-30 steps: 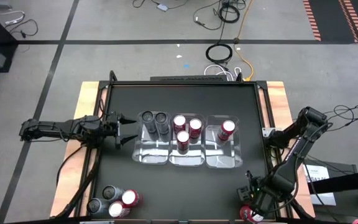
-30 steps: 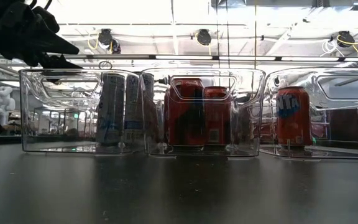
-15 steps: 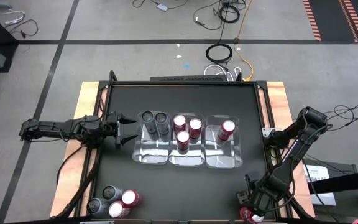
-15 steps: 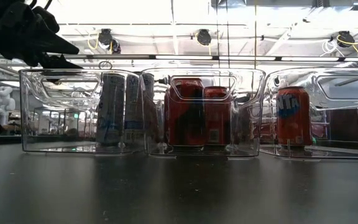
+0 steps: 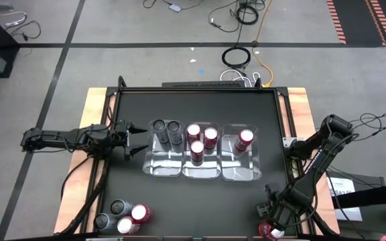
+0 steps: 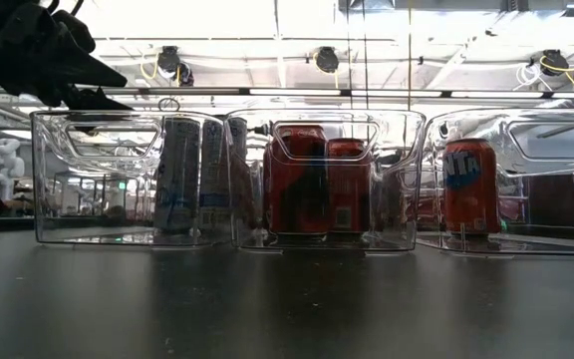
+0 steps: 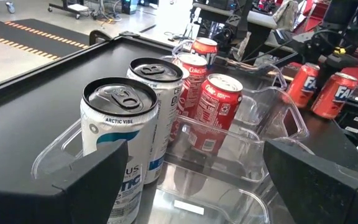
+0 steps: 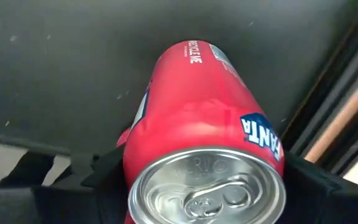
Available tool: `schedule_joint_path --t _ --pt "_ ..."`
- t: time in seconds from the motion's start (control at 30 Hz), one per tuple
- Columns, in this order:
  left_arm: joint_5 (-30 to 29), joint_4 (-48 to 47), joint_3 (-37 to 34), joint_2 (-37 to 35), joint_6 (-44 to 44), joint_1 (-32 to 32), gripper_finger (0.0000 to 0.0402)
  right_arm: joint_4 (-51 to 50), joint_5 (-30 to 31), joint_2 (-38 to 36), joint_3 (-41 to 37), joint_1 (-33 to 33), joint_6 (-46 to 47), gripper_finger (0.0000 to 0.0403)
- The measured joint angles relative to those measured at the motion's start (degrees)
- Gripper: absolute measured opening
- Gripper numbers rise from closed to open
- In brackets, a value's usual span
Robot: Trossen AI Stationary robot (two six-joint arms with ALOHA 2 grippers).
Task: Sort soda cans
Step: Put the red soda can into the right transparent bin
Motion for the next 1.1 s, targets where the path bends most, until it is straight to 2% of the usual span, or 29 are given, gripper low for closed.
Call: schedule_joint_path --t 0.33,0.6,0.8,1.1 --pt "0.0 0.0 0.0 0.0 0.0 0.0 0.0382 -18.1 10.3 0.2 12.6 -0.5 -2.8 0.028" --pt "0.0 0.0 0.0 0.0 0.0 0.0 0.0382 -33.2 22.3 0.1 26.2 -2.7 -6.7 0.028" --pt "0.0 0.0 0.0 0.0 0.0 0.0 0.0382 -32.8 28.4 -0.4 30.3 -10.3 -20.2 0.028" --pt "0.0 0.0 0.0 0.0 0.0 0.0 0.0382 -32.7 27.5 -0.4 30.8 -25.6 -40.9 0.0281"
